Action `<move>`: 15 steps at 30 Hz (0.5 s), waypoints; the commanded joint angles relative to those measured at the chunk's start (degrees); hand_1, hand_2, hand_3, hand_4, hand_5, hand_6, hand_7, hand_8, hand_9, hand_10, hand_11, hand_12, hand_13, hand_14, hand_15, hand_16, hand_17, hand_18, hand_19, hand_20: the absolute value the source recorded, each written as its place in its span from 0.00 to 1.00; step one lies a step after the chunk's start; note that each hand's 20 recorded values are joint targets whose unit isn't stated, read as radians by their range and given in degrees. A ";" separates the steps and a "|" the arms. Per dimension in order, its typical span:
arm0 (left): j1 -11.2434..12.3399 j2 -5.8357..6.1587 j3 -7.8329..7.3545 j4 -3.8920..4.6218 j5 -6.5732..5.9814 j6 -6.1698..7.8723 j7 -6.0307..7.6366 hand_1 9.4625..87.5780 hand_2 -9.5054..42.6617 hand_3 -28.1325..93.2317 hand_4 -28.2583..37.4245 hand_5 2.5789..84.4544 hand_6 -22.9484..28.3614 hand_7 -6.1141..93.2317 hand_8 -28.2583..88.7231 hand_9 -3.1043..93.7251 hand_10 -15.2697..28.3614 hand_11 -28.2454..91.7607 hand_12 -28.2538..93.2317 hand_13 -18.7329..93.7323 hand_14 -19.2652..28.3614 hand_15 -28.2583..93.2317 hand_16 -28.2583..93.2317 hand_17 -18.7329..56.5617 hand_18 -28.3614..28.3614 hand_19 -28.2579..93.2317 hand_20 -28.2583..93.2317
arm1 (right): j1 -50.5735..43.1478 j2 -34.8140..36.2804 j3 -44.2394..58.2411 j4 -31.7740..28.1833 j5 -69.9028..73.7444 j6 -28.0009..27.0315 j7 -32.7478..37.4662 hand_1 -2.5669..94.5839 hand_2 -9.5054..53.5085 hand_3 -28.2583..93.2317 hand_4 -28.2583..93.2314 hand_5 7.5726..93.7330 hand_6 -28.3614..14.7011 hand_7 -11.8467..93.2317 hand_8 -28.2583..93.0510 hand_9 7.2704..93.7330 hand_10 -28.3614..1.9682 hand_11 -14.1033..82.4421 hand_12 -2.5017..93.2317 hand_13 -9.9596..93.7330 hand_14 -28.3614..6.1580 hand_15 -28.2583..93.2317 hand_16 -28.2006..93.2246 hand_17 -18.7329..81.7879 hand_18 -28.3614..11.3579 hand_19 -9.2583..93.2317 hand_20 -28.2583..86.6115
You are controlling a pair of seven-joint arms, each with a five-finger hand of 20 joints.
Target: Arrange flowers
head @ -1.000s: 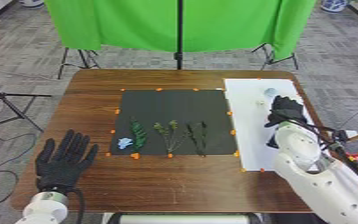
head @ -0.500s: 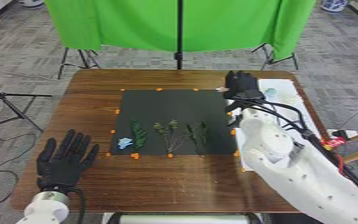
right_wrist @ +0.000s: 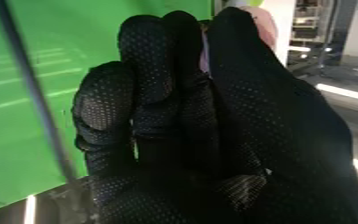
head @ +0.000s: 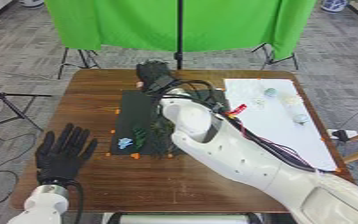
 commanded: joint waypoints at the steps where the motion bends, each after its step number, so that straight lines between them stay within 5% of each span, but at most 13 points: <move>1: -3.47 2.07 0.56 2.04 -0.37 0.34 0.82 0.24 0.43 0.84 0.00 0.45 0.58 0.28 0.14 0.40 0.68 0.48 0.35 0.42 0.71 0.60 0.18 0.17 0.76 0.56 0.38 | 1.39 -8.26 -1.53 9.23 -7.94 -0.39 -3.32 0.71 0.00 0.77 0.01 0.72 0.66 0.51 0.38 0.86 0.57 0.30 0.52 0.79 0.67 0.59 0.60 0.63 0.23 0.93 0.51; 3: -2.99 2.57 0.66 1.56 -0.55 -0.19 1.15 0.24 0.43 0.84 0.00 0.45 0.58 0.28 0.14 0.40 0.68 0.49 0.35 0.42 0.71 0.60 0.18 0.17 0.76 0.56 0.38 | 0.96 -8.47 -2.39 8.54 -9.18 -1.86 -2.97 0.71 0.00 0.77 0.01 0.72 0.66 0.51 0.37 0.85 0.57 0.30 0.51 0.79 0.68 0.59 0.60 0.63 0.23 0.93 0.51; 6: -4.09 3.26 1.62 2.00 -0.75 -0.41 0.84 0.24 0.43 0.84 0.00 0.45 0.59 0.28 0.14 0.40 0.68 0.49 0.35 0.42 0.71 0.60 0.18 0.17 0.76 0.56 0.38 | 0.80 -8.72 -5.05 8.58 -8.85 -1.29 0.85 0.71 0.00 0.77 0.00 0.71 0.66 0.51 0.37 0.85 0.57 0.29 0.51 0.79 0.68 0.59 0.60 0.63 0.23 0.93 0.51; 7: -4.04 3.02 1.51 1.83 -0.75 0.30 -0.02 0.24 0.43 0.84 0.00 0.45 0.59 0.28 0.14 0.40 0.69 0.49 0.35 0.42 0.71 0.60 0.18 0.17 0.76 0.56 0.38 | -1.58 -9.29 -2.98 8.06 -10.53 -3.17 0.61 0.71 0.00 0.77 0.00 0.71 0.65 0.51 0.36 0.85 0.57 0.29 0.51 0.79 0.68 0.59 0.60 0.63 0.23 0.93 0.51; 9: -3.42 3.41 1.88 1.21 -1.36 -0.70 1.24 0.24 0.43 0.84 0.00 0.46 0.59 0.28 0.14 0.40 0.68 0.49 0.35 0.42 0.71 0.60 0.18 0.17 0.76 0.56 0.38 | -1.17 -8.61 -4.93 6.77 -9.41 -3.83 2.35 0.71 0.00 0.77 0.00 0.71 0.65 0.50 0.36 0.85 0.57 0.29 0.50 0.79 0.68 0.59 0.60 0.63 0.23 0.93 0.51; 12: -2.70 4.31 1.79 0.45 -1.11 -0.74 1.16 0.24 0.43 0.84 0.00 0.46 0.59 0.28 0.14 0.40 0.69 0.49 0.35 0.42 0.71 0.60 0.18 0.18 0.76 0.56 0.38 | -0.45 -7.32 -7.81 5.55 -8.15 -4.37 5.37 0.71 0.00 0.78 0.01 0.71 0.65 0.50 0.36 0.84 0.56 0.29 0.50 0.79 0.68 0.59 0.60 0.63 0.23 0.93 0.51; 15: -1.90 4.61 1.37 -0.24 -1.34 0.37 0.94 0.24 0.43 0.84 0.00 0.46 0.59 0.28 0.14 0.40 0.68 0.49 0.35 0.42 0.71 0.60 0.18 0.18 0.76 0.56 0.38 | -3.21 -8.31 -5.82 5.21 -8.99 -6.07 6.85 0.71 0.00 0.78 0.00 0.71 0.63 0.47 0.35 0.84 0.55 0.28 0.49 0.78 0.67 0.58 0.59 0.63 0.23 0.93 0.51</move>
